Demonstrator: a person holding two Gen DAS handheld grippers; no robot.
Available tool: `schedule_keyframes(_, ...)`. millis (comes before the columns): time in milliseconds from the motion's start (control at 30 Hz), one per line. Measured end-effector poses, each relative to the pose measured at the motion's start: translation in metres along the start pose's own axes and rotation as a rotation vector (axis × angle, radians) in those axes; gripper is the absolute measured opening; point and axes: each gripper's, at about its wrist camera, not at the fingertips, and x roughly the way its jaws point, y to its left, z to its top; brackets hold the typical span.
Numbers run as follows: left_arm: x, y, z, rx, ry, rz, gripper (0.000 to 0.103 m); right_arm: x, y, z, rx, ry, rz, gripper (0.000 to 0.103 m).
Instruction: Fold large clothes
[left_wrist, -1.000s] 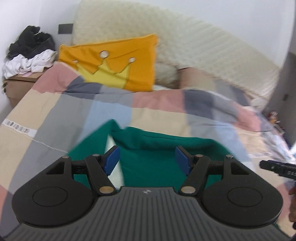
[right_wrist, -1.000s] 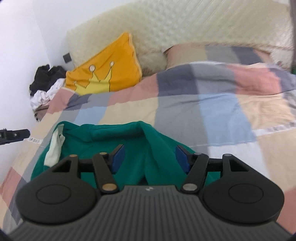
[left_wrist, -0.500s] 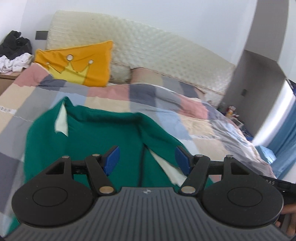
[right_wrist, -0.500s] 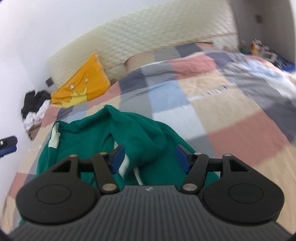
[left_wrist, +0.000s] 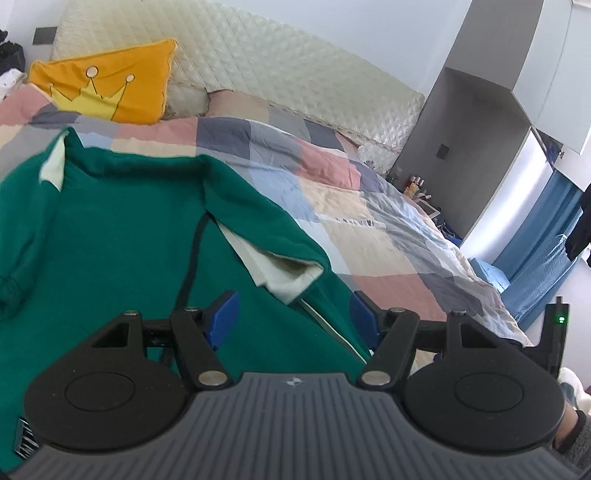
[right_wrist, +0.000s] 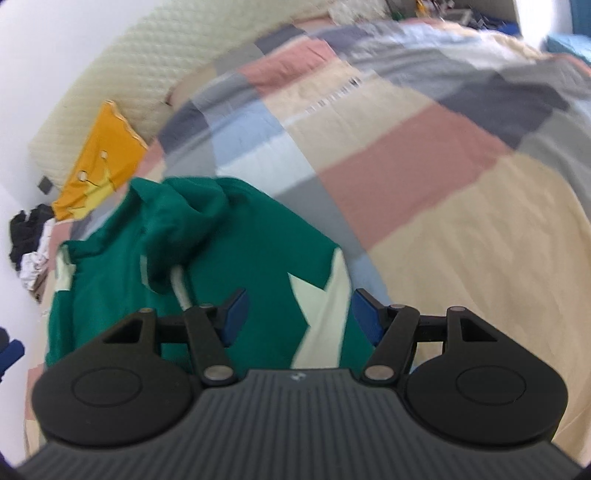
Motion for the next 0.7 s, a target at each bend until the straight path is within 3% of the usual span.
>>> schedule_keyframes(200,0.037,0.015,-0.031,-0.02,0.029,-0.017,0.071,0.021,-0.018,-0.01,0.085,0.025,-0.05,0.065)
schedule_keyframes(367,0.056,0.03,-0.041,-0.046,0.062,-0.032,0.071,0.044,-0.016,-0.021,0.066,0.101,-0.053,0.064)
schedule_keyframes(500,0.055,0.038,-0.041,-0.045,0.039,-0.013,0.071,0.063,-0.008,-0.028,-0.018,0.156,-0.115,0.062)
schedule_keyframes(600,0.054,0.046,-0.042,-0.079,0.037,-0.02,0.071,0.068,-0.001,-0.032,-0.071,0.162,-0.145,0.054)
schedule_keyframes(667,0.05,0.048,-0.042,-0.088,0.033,-0.014,0.071,0.065,0.003,-0.033,-0.099,0.158,-0.159,0.032)
schedule_keyframes(700,0.049,0.048,-0.043,-0.094,0.031,-0.011,0.071,0.063,0.003,-0.034,-0.101,0.15,-0.163,0.028)
